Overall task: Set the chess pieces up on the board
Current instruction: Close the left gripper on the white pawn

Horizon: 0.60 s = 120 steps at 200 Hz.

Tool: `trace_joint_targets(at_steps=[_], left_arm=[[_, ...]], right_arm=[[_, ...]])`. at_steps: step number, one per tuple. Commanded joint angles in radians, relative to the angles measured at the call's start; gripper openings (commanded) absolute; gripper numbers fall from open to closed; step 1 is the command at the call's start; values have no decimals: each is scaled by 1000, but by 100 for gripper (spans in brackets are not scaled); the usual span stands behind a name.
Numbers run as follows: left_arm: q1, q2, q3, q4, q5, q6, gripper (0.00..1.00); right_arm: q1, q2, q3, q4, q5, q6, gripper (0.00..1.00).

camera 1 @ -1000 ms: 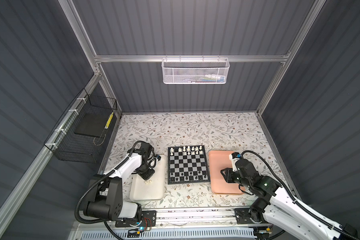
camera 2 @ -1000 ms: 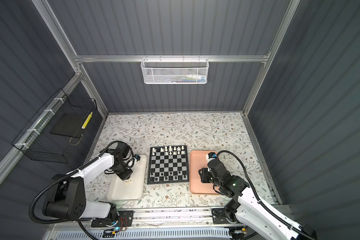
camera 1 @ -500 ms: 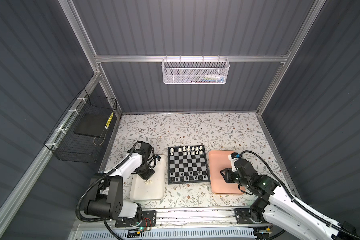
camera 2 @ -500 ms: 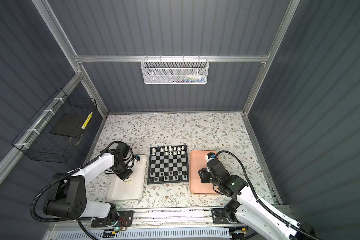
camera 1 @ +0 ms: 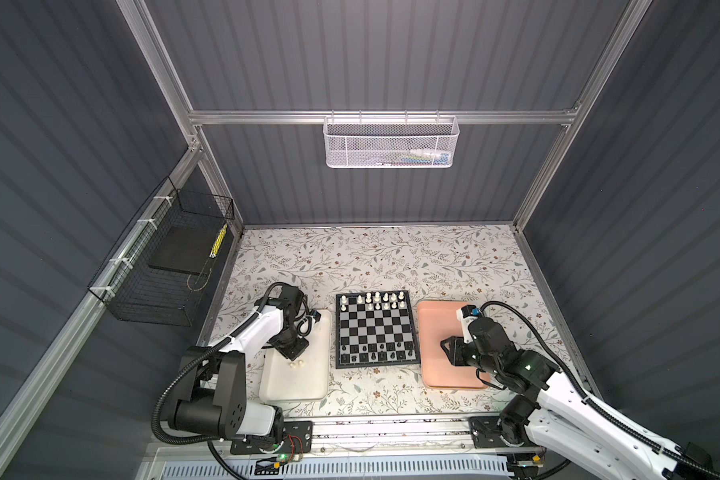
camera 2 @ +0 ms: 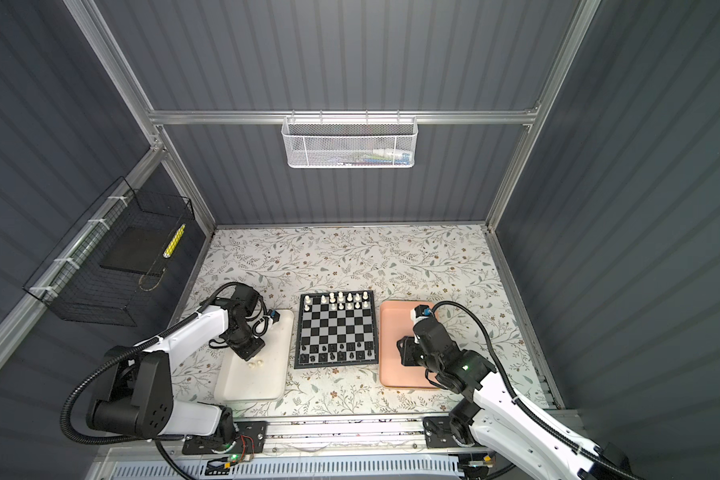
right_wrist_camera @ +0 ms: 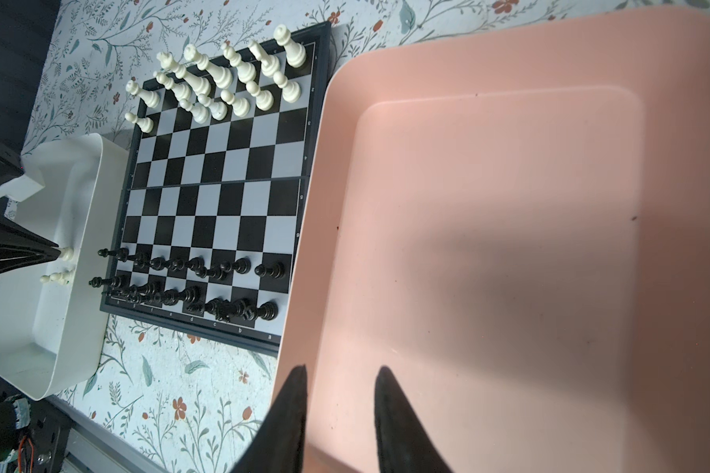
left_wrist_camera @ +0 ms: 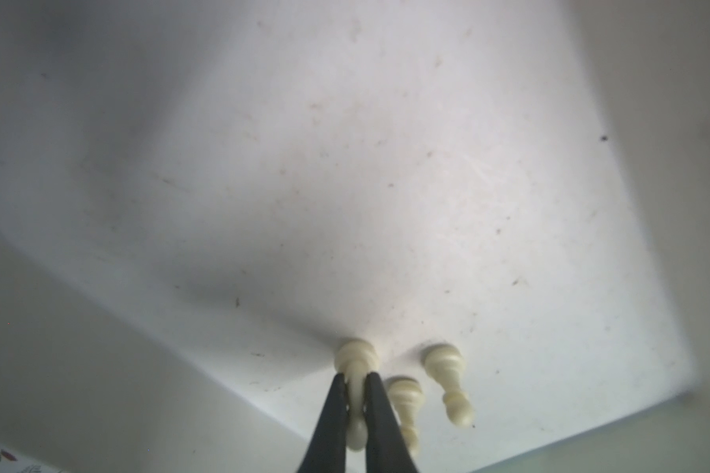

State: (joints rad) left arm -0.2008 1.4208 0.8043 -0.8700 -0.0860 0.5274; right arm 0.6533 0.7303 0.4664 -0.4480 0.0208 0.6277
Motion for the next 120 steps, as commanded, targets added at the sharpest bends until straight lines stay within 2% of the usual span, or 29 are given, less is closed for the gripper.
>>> trace_joint_targets(at_steps=[1, 24, 120], left_arm=[[7, -1, 4, -27, -1, 6, 10], [6, -1, 15, -32, -2, 10, 6], [7, 25, 90, -69, 14, 27, 6]], right_arm=[[-3, -2, 1, 7, -9, -7, 31], [-2, 1, 1, 12, -10, -6, 31], [-3, -3, -15, 18, -15, -1, 31]])
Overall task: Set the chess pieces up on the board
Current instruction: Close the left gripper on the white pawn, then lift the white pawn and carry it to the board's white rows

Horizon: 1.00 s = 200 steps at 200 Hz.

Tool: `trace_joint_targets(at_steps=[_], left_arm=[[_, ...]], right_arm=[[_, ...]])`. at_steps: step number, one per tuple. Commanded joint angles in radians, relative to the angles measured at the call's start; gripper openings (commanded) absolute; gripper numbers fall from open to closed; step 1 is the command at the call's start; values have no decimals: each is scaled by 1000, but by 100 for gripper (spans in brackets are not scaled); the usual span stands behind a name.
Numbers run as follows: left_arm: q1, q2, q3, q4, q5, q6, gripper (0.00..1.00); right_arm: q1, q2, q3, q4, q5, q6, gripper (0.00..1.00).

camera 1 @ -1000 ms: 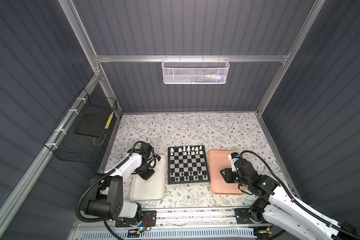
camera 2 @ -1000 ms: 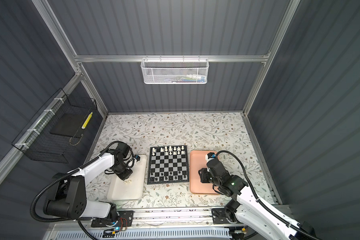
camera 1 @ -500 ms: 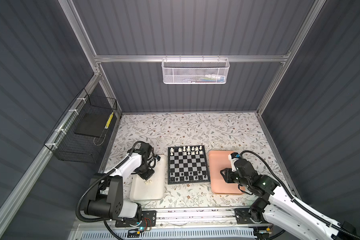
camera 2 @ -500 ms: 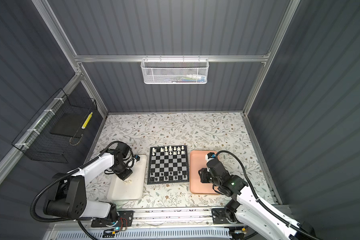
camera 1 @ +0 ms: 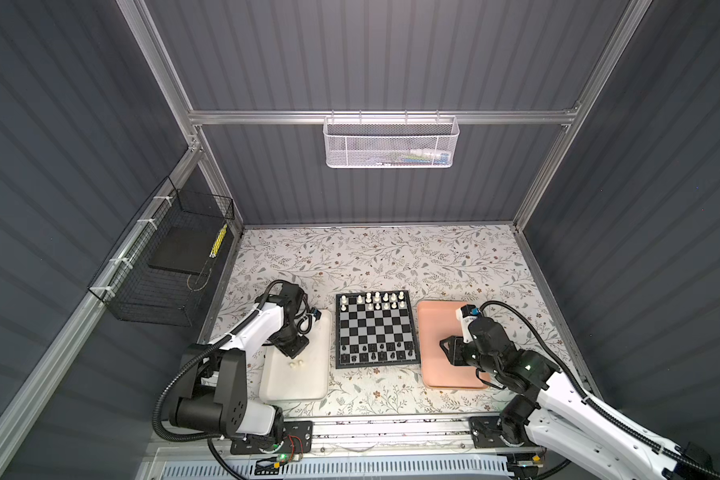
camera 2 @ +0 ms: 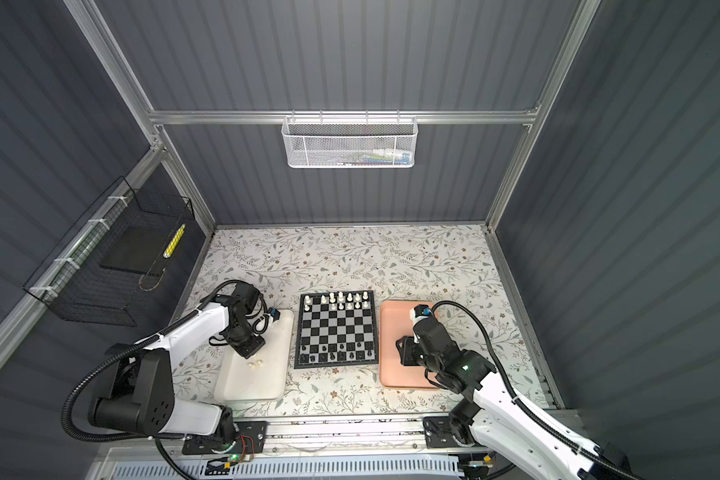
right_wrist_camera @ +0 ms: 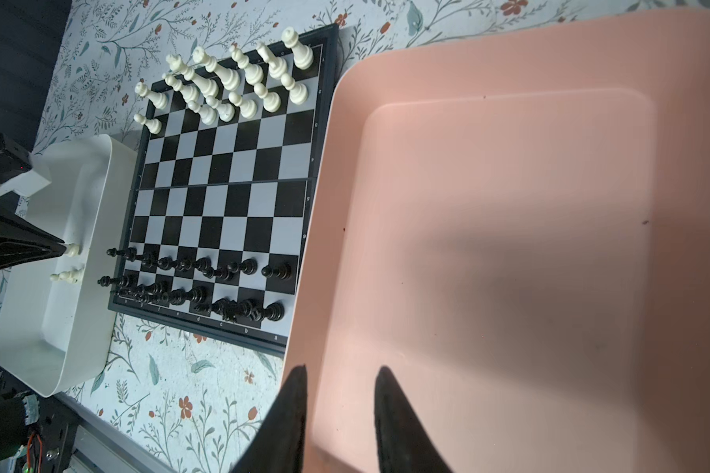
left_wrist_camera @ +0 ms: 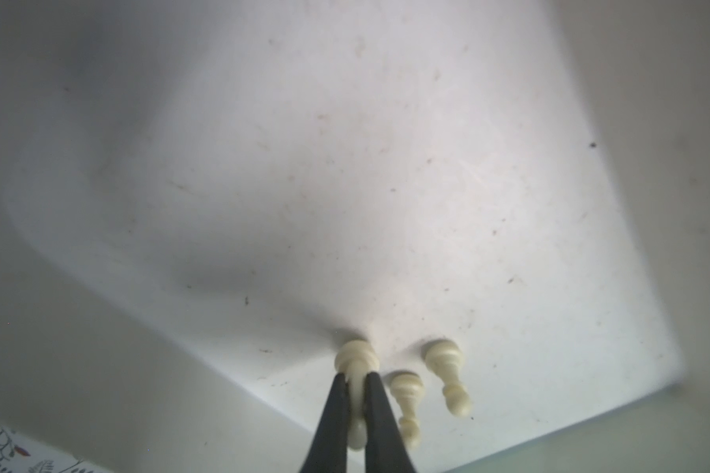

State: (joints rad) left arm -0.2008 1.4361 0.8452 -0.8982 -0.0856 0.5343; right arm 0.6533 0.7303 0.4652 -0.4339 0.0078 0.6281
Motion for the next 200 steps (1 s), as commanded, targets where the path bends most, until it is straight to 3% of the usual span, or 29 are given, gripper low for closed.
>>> trace_joint_targets(at_steps=[1, 87, 156, 200], left_arm=[[7, 10, 51, -42, 14, 20, 6], [-4, 111, 322, -140, 99, -18, 7], [-156, 240, 543, -166, 79, -46, 8], [-199, 368, 712, -190, 104, -46, 8]], right_arm=[[-3, -3, -14, 4, -3, -2, 31], [-3, -31, -25, -17, -2, 11, 31], [-3, -45, -26, -38, 4, 27, 31], [-3, -66, -11, -80, 13, 37, 31]])
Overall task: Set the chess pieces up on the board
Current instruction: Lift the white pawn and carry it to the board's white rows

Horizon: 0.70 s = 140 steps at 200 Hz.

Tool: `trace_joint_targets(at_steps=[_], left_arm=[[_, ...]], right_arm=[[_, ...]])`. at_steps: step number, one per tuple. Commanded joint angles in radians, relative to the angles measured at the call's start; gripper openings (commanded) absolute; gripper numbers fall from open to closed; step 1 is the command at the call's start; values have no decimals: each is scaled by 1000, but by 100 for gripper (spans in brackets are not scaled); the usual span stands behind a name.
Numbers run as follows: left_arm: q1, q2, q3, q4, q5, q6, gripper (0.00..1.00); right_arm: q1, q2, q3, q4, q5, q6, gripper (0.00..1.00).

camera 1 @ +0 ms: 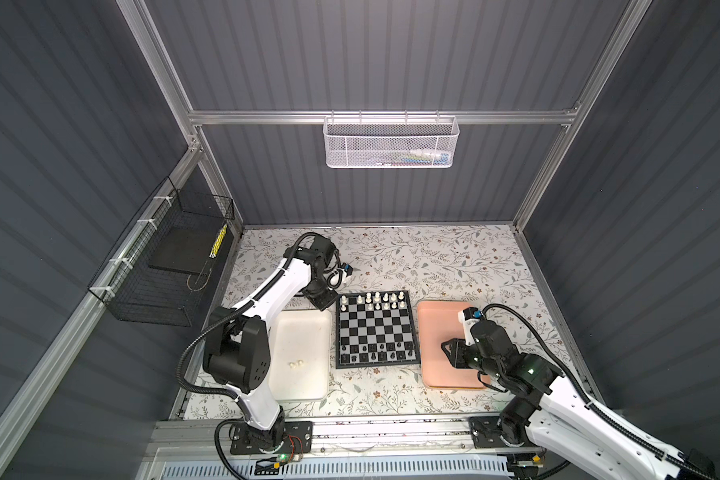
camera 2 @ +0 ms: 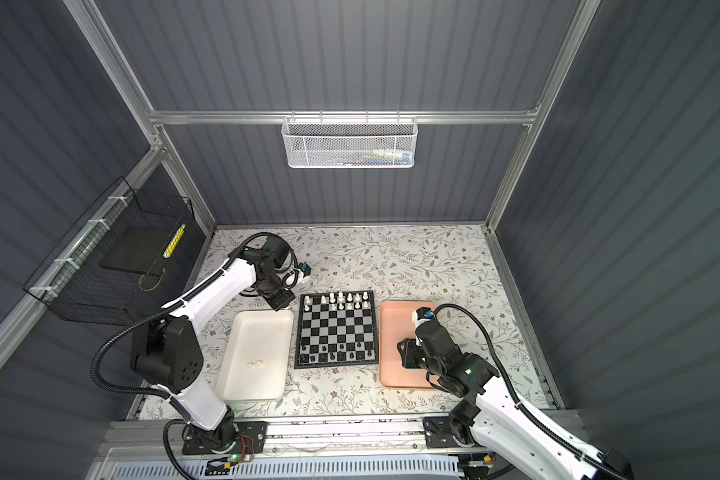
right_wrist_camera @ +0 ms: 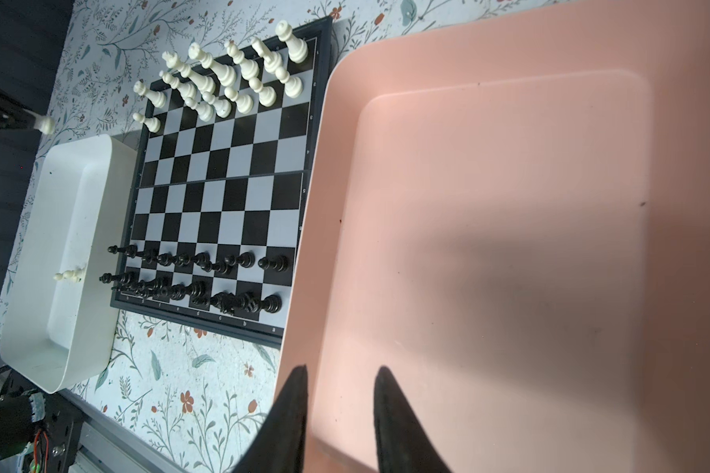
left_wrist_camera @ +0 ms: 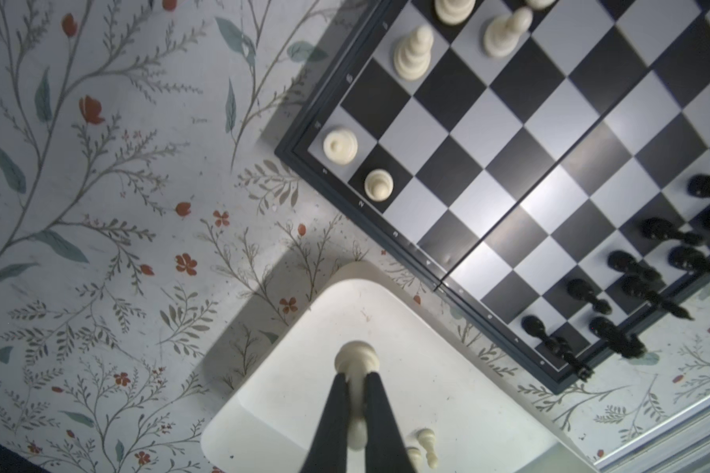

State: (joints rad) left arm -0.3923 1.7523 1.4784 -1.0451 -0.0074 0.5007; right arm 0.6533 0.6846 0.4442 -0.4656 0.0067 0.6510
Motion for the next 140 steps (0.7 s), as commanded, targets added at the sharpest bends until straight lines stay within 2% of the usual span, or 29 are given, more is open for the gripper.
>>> trace_joint_targets(at_steps=[1, 78, 140], left_arm=[[-9, 55, 82, -43, 26, -12, 8], [-94, 225, 279, -64, 21, -29, 9], [-137, 295, 312, -42, -7, -54, 8]], right_arm=[[-3, -21, 10, -49, 15, 15, 31], [-3, -86, 2, -97, 36, 39, 31], [-2, -109, -7, -117, 39, 32, 31]])
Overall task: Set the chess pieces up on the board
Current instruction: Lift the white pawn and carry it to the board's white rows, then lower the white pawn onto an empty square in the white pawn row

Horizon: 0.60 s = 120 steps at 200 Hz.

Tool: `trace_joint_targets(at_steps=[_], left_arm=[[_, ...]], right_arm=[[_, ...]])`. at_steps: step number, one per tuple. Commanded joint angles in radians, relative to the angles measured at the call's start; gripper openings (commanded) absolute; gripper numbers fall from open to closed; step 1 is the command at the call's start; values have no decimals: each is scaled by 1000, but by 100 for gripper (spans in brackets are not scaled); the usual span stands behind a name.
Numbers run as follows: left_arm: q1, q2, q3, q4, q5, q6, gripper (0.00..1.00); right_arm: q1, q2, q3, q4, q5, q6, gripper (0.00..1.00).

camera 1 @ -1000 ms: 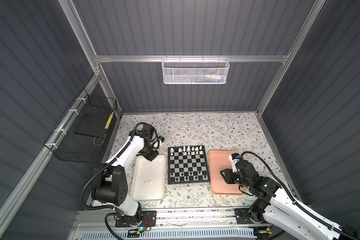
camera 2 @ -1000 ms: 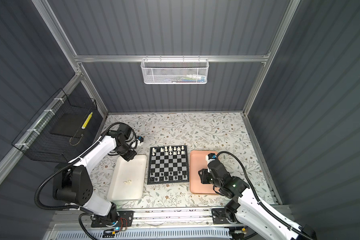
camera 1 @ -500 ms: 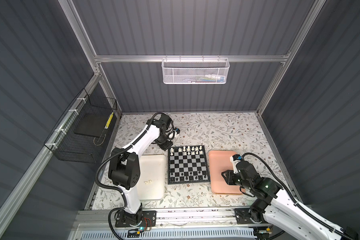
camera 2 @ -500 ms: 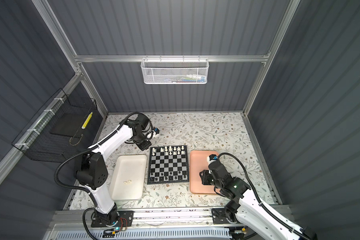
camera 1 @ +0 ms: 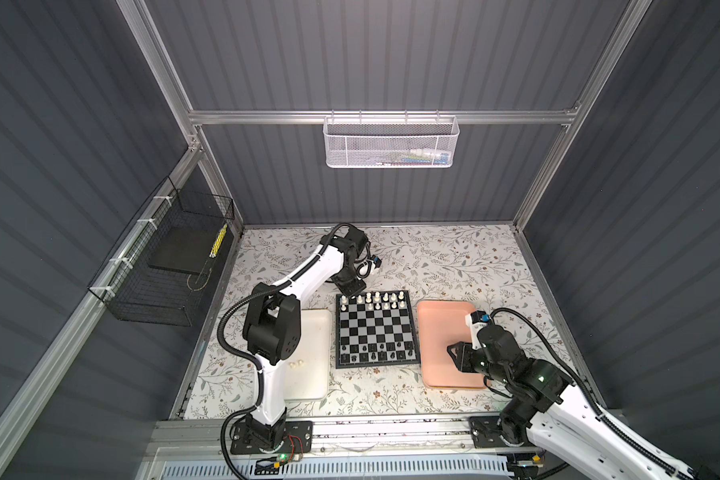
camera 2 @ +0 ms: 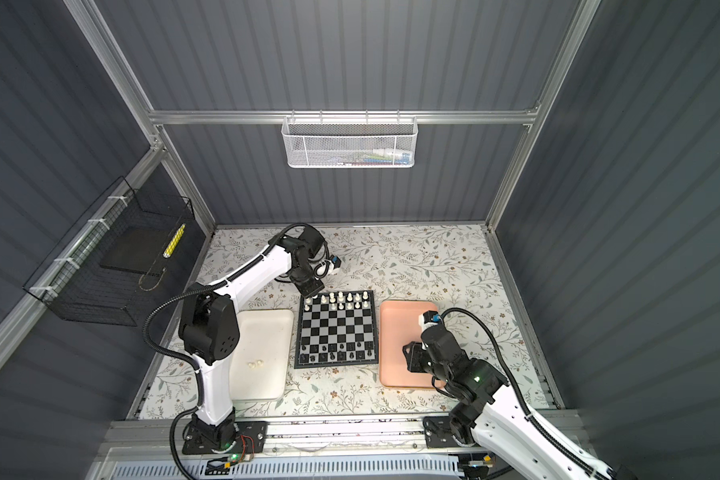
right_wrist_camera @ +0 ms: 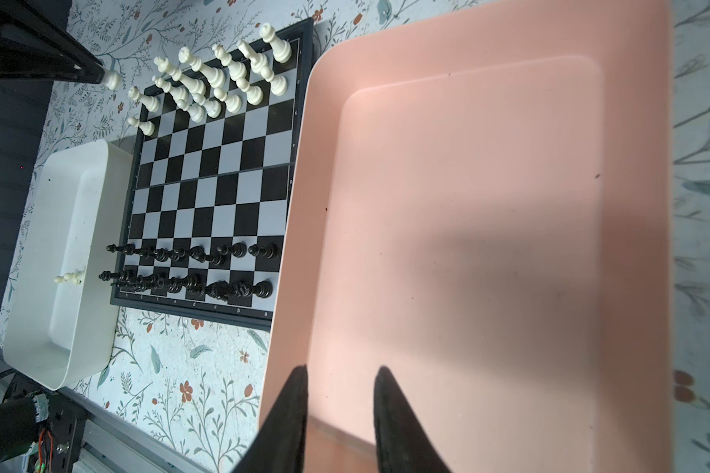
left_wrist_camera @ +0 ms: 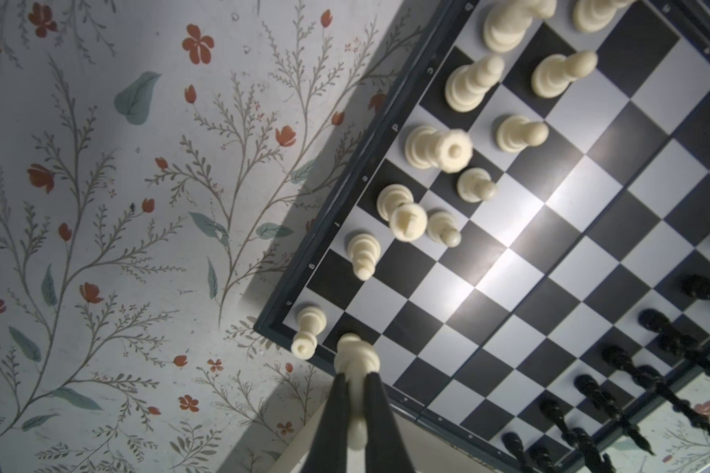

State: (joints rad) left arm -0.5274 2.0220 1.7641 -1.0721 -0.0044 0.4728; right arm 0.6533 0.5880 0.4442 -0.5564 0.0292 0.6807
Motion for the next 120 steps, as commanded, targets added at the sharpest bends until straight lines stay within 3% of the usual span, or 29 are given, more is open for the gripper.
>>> trace_joint_targets(at_steps=[1, 120], left_arm=[[-2, 26, 26, -14, -11, -27, 9], [-8, 101, 67, -11, -29, -40, 10]], right_arm=[[-2, -13, -7, -26, 17, 2, 31], [-2, -22, -17, -21, 10, -1, 31]])
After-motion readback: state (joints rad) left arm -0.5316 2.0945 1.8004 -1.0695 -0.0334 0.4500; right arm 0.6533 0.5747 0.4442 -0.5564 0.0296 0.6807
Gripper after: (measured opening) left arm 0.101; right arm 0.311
